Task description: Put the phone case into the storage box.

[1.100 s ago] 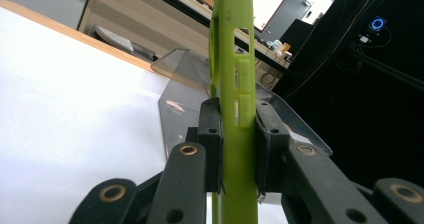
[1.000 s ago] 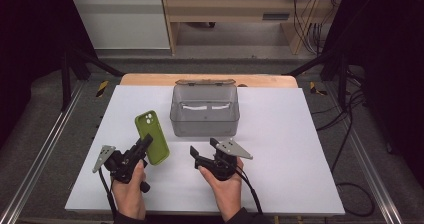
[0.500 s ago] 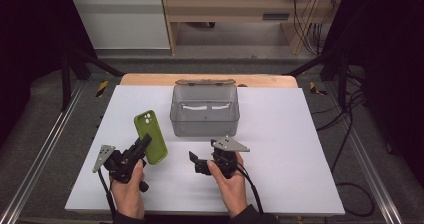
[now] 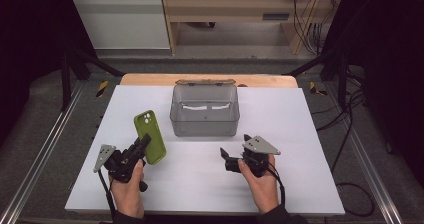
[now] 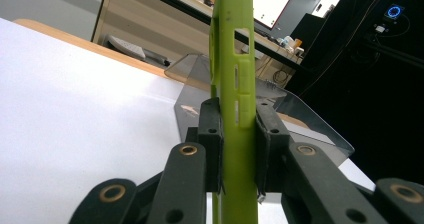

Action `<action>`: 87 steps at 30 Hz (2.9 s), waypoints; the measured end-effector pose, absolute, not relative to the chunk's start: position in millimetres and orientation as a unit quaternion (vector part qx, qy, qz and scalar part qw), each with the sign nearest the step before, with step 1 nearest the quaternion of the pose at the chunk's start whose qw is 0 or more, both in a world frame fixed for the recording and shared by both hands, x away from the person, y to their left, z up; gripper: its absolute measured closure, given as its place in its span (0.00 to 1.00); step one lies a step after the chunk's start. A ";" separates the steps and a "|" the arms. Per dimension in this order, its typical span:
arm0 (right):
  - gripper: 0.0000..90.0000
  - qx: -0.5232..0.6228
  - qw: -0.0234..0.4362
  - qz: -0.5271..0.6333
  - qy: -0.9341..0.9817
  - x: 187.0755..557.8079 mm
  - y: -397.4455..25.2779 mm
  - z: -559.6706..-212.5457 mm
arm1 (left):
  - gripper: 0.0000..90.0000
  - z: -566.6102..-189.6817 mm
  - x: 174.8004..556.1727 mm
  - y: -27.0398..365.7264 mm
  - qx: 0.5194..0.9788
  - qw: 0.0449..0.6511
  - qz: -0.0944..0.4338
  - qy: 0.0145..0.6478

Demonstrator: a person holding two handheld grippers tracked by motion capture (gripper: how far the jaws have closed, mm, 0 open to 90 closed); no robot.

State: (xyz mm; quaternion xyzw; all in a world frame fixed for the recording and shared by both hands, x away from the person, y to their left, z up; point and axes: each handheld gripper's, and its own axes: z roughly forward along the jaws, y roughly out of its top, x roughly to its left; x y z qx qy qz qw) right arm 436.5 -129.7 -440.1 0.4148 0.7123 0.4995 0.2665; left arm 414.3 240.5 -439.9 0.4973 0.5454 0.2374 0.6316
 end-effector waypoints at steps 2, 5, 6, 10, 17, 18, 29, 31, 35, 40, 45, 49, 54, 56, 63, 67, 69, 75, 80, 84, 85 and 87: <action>0.08 0.418 0.276 0.490 0.713 436.2 -135.7 -444.0 | 0.85 -440.5 414.7 240.9 0.498 0.631 0.237 0.546; 0.08 0.415 0.286 0.479 0.718 433.6 -141.1 -448.5 | 0.85 -440.7 414.6 241.8 0.496 0.631 0.237 0.548; 0.08 0.411 0.290 0.478 0.720 432.9 -143.2 -450.0 | 0.86 -440.5 414.5 242.4 0.495 0.631 0.237 0.548; 0.08 0.403 0.304 0.477 0.719 427.0 -155.4 -455.3 | 0.85 -438.8 414.1 245.4 0.493 0.631 0.244 0.548; 0.07 0.390 0.329 0.490 0.706 422.4 -180.5 -458.7 | 0.85 -436.3 413.6 248.7 0.489 0.629 0.252 0.549; 0.07 0.389 0.328 0.497 0.703 422.7 -183.9 -457.5 | 0.86 -435.7 413.5 249.1 0.490 0.629 0.253 0.548; 0.08 0.386 0.345 0.526 0.675 420.8 -211.6 -457.9 | 0.85 -423.4 410.9 254.8 0.485 0.628 0.271 0.545; 0.08 0.387 0.342 0.526 0.675 420.7 -211.3 -460.4 | 0.85 -422.2 410.6 254.9 0.487 0.627 0.273 0.542; 0.08 0.385 0.336 0.530 0.677 418.9 -206.4 -462.9 | 0.85 -416.9 409.2 256.9 0.485 0.630 0.277 0.539; 0.08 0.377 0.332 0.529 0.684 417.8 -204.3 -464.1 | 0.85 -409.1 411.8 256.4 0.490 0.631 0.273 0.535; 0.07 0.371 0.320 0.530 0.692 418.8 -202.7 -465.8 | 0.85 -399.1 415.8 253.5 0.491 0.635 0.259 0.538; 0.07 0.362 0.317 0.528 0.700 417.8 -198.8 -466.1 | 0.86 -387.1 424.1 245.5 0.500 0.635 0.248 0.534; 0.07 0.347 0.317 0.523 0.710 415.7 -193.6 -465.2 | 0.85 -374.8 433.9 238.2 0.512 0.628 0.240 0.535; 0.07 0.346 0.319 0.525 0.709 414.6 -194.5 -464.4 | 0.85 -371.0 435.5 237.2 0.515 0.626 0.240 0.534; 0.07 0.353 0.321 0.530 0.701 414.4 -200.0 -463.0 | 0.85 -354.5 437.6 235.1 0.515 0.628 0.250 0.528; 0.07 0.356 0.322 0.532 0.697 414.3 -202.7 -463.0 | 0.85 -344.3 440.9 230.6 0.519 0.630 0.251 0.521; 0.07 0.357 0.322 0.533 0.697 414.1 -202.7 -462.8 | 0.85 -343.0 441.1 229.2 0.520 0.630 0.253 0.519; 0.07 0.351 0.319 0.539 0.696 413.3 -200.2 -461.9 | 0.86 -335.6 447.9 222.3 0.526 0.631 0.246 0.515; 0.08 0.355 0.315 0.545 0.691 412.6 -203.7 -462.5 | 0.86 -325.3 463.2 213.1 0.533 0.630 0.238 0.512; 0.09 0.358 0.317 0.553 0.682 410.7 -208.2 -461.5 | 0.86 -317.6 473.9 205.5 0.537 0.629 0.234 0.511; 0.09 0.357 0.316 0.555 0.682 410.0 -209.7 -461.0 | 0.85 -315.3 476.2 202.8 0.539 0.628 0.237 0.508; 0.10 0.356 0.315 0.558 0.680 409.3 -211.1 -460.3 | 0.85 -313.3 478.5 200.6 0.543 0.625 0.241 0.506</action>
